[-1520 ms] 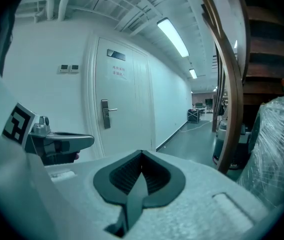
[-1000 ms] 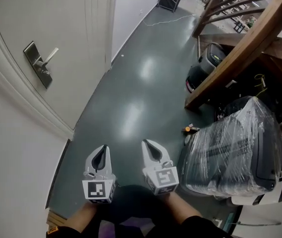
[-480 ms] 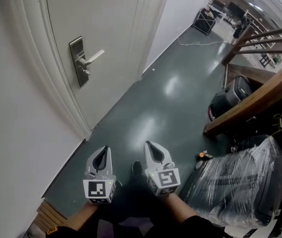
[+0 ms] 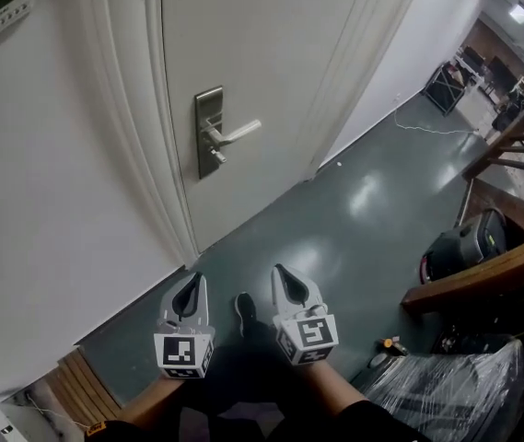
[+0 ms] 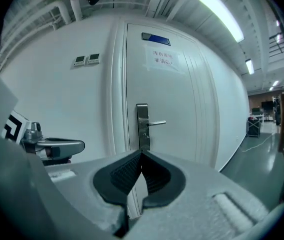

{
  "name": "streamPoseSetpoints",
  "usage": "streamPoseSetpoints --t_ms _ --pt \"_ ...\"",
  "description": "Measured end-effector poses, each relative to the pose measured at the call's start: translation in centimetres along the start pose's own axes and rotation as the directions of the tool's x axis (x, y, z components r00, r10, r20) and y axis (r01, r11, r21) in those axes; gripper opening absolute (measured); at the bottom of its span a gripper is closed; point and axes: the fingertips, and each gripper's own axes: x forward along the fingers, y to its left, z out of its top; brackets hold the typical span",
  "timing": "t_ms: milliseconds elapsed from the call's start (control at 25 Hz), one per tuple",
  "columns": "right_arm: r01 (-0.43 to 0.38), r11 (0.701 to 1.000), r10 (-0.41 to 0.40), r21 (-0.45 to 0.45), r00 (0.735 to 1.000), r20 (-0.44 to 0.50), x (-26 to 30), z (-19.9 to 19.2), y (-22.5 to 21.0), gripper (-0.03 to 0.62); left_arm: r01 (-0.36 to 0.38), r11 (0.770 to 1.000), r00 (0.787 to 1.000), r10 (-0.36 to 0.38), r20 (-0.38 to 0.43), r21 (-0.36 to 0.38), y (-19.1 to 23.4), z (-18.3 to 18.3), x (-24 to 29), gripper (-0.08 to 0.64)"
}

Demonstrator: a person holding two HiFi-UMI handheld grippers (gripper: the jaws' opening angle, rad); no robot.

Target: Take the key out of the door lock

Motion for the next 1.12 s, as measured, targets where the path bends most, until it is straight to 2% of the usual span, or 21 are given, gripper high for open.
streamPoseSetpoints --t_ms 320,480,600,720,840,960,1120 --pt "-0.163 0.987 0.163 -0.015 0.987 0.002 9.0 2.7 -3.0 -0.008 -0.168 0.986 0.986 0.168 -0.014 -0.012 3.2 1.2 5.4 0.017" --pt "-0.257 0.966 0.257 -0.022 0.966 -0.009 13.1 3.9 -3.9 -0.008 -0.249 0.968 0.969 0.248 -0.011 -0.018 4.4 2.1 8.1 0.018" --pt "-0.338 0.941 0.338 0.008 0.941 -0.03 16.6 4.2 -4.4 -0.008 -0.305 0.952 0.952 0.305 -0.009 -0.019 5.6 2.4 10.1 0.018" --pt "-0.433 0.899 0.436 0.07 0.898 -0.051 19.2 4.4 -4.1 -0.008 -0.383 0.923 0.924 0.383 -0.018 -0.02 6.7 2.4 10.6 0.018" --pt "-0.505 0.844 0.523 0.18 0.85 -0.066 21.5 4.3 -3.8 -0.006 -0.446 0.895 0.895 0.446 -0.025 -0.02 7.5 2.7 10.7 0.019" --pt "-0.545 0.775 0.595 0.319 0.8 -0.076 24.1 4.0 -3.5 0.065 -0.488 0.873 0.873 0.487 -0.035 -0.021 8.7 2.8 11.2 0.034" --pt "-0.552 0.673 0.664 0.492 0.744 -0.073 27.5 3.2 -3.0 0.073 -0.534 0.846 0.845 0.532 -0.058 -0.015 10.2 2.6 11.8 0.043"
